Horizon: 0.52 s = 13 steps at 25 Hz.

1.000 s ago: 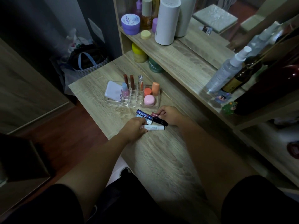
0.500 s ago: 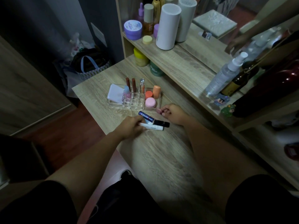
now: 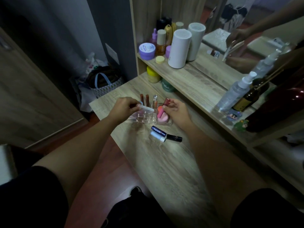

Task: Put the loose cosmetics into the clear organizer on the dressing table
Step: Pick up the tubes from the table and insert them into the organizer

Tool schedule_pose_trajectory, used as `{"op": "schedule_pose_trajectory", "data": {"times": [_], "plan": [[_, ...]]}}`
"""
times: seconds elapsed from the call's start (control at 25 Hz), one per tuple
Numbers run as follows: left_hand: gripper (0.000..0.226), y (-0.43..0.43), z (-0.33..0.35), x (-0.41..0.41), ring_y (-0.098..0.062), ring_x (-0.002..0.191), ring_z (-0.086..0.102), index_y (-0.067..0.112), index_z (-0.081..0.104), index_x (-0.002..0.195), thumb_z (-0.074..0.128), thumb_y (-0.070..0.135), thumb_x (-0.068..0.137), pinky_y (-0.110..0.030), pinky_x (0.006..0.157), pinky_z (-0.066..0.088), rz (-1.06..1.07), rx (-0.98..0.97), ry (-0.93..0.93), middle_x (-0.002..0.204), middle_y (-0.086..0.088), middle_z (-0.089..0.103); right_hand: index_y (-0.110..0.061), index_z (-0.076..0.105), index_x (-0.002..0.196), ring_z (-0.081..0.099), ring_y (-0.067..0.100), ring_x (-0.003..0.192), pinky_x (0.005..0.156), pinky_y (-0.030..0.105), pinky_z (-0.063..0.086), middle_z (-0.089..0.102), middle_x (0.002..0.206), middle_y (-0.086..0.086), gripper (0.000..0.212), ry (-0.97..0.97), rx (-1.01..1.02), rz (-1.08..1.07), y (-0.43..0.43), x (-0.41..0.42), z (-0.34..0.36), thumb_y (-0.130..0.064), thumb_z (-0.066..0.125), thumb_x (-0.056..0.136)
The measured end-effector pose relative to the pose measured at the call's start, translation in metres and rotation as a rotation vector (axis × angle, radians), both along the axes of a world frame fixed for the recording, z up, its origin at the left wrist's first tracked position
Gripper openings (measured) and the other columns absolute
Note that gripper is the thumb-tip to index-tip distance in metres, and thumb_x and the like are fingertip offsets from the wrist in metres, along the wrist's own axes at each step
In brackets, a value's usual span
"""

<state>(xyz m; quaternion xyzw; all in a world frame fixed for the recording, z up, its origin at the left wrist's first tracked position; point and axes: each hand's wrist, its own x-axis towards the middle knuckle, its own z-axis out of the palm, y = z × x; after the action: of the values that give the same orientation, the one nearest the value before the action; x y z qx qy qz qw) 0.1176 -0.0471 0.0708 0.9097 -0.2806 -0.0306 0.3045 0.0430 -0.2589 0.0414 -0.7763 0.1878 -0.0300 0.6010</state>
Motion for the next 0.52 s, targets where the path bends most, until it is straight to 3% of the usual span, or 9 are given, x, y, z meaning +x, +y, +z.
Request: {"op": "schedule_pose_trajectory", "data": {"times": [0.12, 0.28, 0.52], "plan": [[0.02, -0.005, 0.003, 0.011, -0.034, 0.081, 0.062, 0.001, 0.071, 0.097, 0.064, 0.015, 0.084, -0.037, 0.073, 0.047, -0.124, 0.148, -0.11, 0.089, -0.022, 0.067, -0.027, 0.063, 0.101, 0.061, -0.007, 0.074, 0.067, 0.019, 0.051, 0.062, 0.08, -0.021, 0.021, -0.023, -0.063, -0.052, 0.012, 0.009, -0.003, -0.017, 0.068, 0.084], [0.02, -0.016, 0.006, 0.018, -0.035, 0.087, 0.061, 0.001, 0.068, 0.101, 0.058, 0.012, 0.086, -0.04, 0.077, 0.048, -0.21, 0.205, -0.13, 0.096, -0.022, 0.065, -0.018, 0.064, 0.112, 0.058, -0.015, 0.064, 0.057, 0.009, 0.047, 0.059, 0.076, -0.025, 0.029, -0.008, -0.11, -0.08, 0.022, 0.02, -0.009, -0.016, 0.067, 0.084], [0.019, -0.026, 0.002, 0.026, -0.035, 0.089, 0.061, 0.0, 0.067, 0.098, 0.056, 0.012, 0.087, -0.042, 0.077, 0.048, -0.245, 0.281, -0.082, 0.098, -0.022, 0.067, -0.009, 0.064, 0.115, 0.054, -0.015, 0.073, 0.057, -0.008, 0.041, 0.071, 0.103, 0.005, 0.032, -0.004, -0.204, -0.052, 0.028, 0.028, -0.021, -0.005, 0.067, 0.083]]}}
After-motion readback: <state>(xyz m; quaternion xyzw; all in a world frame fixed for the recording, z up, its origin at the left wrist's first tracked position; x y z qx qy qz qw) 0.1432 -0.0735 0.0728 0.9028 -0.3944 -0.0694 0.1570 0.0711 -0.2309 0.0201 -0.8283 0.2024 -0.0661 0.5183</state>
